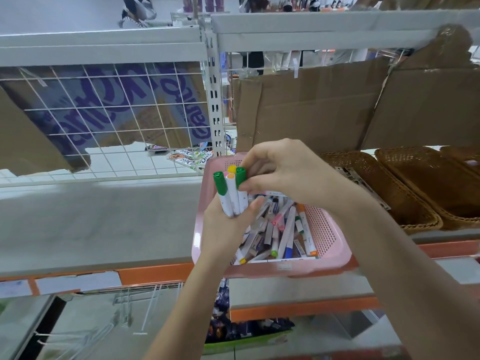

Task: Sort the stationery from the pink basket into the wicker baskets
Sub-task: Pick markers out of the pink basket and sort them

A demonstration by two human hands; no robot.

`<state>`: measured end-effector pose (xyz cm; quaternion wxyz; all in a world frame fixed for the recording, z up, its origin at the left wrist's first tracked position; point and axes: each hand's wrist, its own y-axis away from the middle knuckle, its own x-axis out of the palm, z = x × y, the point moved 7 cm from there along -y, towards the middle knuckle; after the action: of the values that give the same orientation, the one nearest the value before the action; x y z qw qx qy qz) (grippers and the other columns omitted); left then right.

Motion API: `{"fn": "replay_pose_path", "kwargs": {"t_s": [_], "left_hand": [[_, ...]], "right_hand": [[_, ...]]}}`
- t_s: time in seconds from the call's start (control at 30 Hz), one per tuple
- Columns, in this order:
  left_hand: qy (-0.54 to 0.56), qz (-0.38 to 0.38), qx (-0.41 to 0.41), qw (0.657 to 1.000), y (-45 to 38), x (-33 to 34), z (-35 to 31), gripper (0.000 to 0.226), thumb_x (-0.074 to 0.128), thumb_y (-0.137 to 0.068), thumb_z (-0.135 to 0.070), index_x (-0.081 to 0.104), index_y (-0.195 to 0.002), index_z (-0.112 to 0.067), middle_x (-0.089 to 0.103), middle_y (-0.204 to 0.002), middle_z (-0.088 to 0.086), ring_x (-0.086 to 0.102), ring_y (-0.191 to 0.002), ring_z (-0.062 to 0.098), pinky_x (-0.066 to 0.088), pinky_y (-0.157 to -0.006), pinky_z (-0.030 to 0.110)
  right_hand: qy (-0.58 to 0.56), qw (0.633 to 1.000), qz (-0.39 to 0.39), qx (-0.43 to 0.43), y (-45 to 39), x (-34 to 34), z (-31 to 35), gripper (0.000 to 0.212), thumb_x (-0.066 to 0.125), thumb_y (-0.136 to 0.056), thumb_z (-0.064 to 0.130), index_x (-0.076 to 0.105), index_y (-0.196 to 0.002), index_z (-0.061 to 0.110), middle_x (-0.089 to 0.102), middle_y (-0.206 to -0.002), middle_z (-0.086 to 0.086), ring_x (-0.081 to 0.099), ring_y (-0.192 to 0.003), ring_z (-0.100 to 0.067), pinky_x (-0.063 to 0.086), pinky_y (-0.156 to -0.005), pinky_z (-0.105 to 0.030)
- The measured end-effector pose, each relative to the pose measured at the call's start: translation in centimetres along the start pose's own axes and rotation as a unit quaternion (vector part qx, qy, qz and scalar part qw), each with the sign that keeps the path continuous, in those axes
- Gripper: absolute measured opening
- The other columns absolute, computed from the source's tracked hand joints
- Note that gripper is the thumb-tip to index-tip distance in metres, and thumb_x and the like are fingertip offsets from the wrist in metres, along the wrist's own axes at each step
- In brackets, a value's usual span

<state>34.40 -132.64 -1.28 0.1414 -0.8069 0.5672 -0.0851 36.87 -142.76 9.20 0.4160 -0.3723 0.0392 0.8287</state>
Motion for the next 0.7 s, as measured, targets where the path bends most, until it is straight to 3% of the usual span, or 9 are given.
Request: {"fn": "replay_pose_path", "kwargs": {"t_s": [0.13, 0.27, 0.37, 0.5, 0.6, 0.7], "left_hand": [[-0.008, 0.005, -0.036, 0.999, -0.1, 0.2, 1.0, 0.016, 0.066, -0.087, -0.020, 0.065, -0.074, -0.029, 0.066, -0.062, -0.010, 0.056, -0.052, -0.002, 0.041, -0.046, 0.009], [0.003, 0.021, -0.023, 1.000, -0.2, 0.4, 0.7, 0.026, 0.064, -0.090, -0.023, 0.065, -0.078, -0.046, 0.067, -0.070, -0.016, 0.059, -0.061, -0.004, 0.045, -0.053, 0.009], [-0.042, -0.003, -0.021, 0.999, -0.6, 0.1, 1.2, 0.021, 0.064, -0.089, -0.028, 0.059, -0.075, -0.042, 0.060, -0.065, -0.025, 0.055, -0.060, -0.009, 0.039, -0.050, 0.004], [-0.080, -0.010, -0.044, 0.996, -0.9, 0.3, 2.6, 0.021, 0.060, -0.091, -0.027, 0.048, -0.074, -0.030, 0.052, -0.055, -0.023, 0.044, -0.047, -0.005, 0.032, -0.043, 0.005], [-0.092, 0.005, -0.045, 0.995, -1.2, 0.7, 3.0, 0.014, 0.058, -0.092, -0.025, 0.052, -0.081, -0.030, 0.053, -0.058, -0.022, 0.044, -0.050, -0.004, 0.033, -0.044, 0.005], [-0.094, 0.002, -0.049, 0.994, -1.8, 1.0, 2.9, 0.007, 0.059, -0.091, -0.026, 0.056, -0.088, -0.031, 0.057, -0.063, -0.020, 0.049, -0.056, -0.004, 0.037, -0.047, 0.008]], "right_hand": [[0.026, 1.000, -0.009, 0.009, 0.0, 0.8, -1.3, 0.016, 0.074, -0.078, 0.010, 0.068, -0.090, 0.017, 0.070, -0.082, 0.006, 0.065, -0.076, -0.001, 0.051, -0.072, -0.011], [0.057, 0.998, -0.016, 0.022, 0.3, 0.5, -3.9, 0.015, 0.070, -0.083, 0.014, 0.067, -0.095, 0.023, 0.068, -0.086, 0.012, 0.063, -0.078, 0.005, 0.048, -0.071, -0.006], [0.160, 0.985, -0.015, 0.069, 0.8, 1.7, -7.6, 0.018, 0.064, -0.088, 0.017, 0.066, -0.105, 0.021, 0.064, -0.096, 0.009, 0.058, -0.082, 0.005, 0.049, -0.079, -0.012], [0.309, 0.943, 0.062, 0.108, 1.7, 5.8, -12.0, 0.025, 0.055, -0.093, 0.023, 0.061, -0.116, 0.015, 0.059, -0.115, -0.001, 0.057, -0.101, -0.014, 0.047, -0.086, -0.027], [0.356, 0.925, 0.089, 0.095, 2.1, 7.1, -13.0, 0.024, 0.050, -0.096, 0.024, 0.060, -0.113, 0.012, 0.058, -0.112, -0.003, 0.055, -0.102, -0.018, 0.043, -0.078, -0.026], [0.371, 0.918, 0.098, 0.099, 1.9, 6.6, -13.1, 0.026, 0.047, -0.097, 0.024, 0.060, -0.114, 0.010, 0.057, -0.114, -0.005, 0.053, -0.104, -0.020, 0.046, -0.084, -0.032]]}}
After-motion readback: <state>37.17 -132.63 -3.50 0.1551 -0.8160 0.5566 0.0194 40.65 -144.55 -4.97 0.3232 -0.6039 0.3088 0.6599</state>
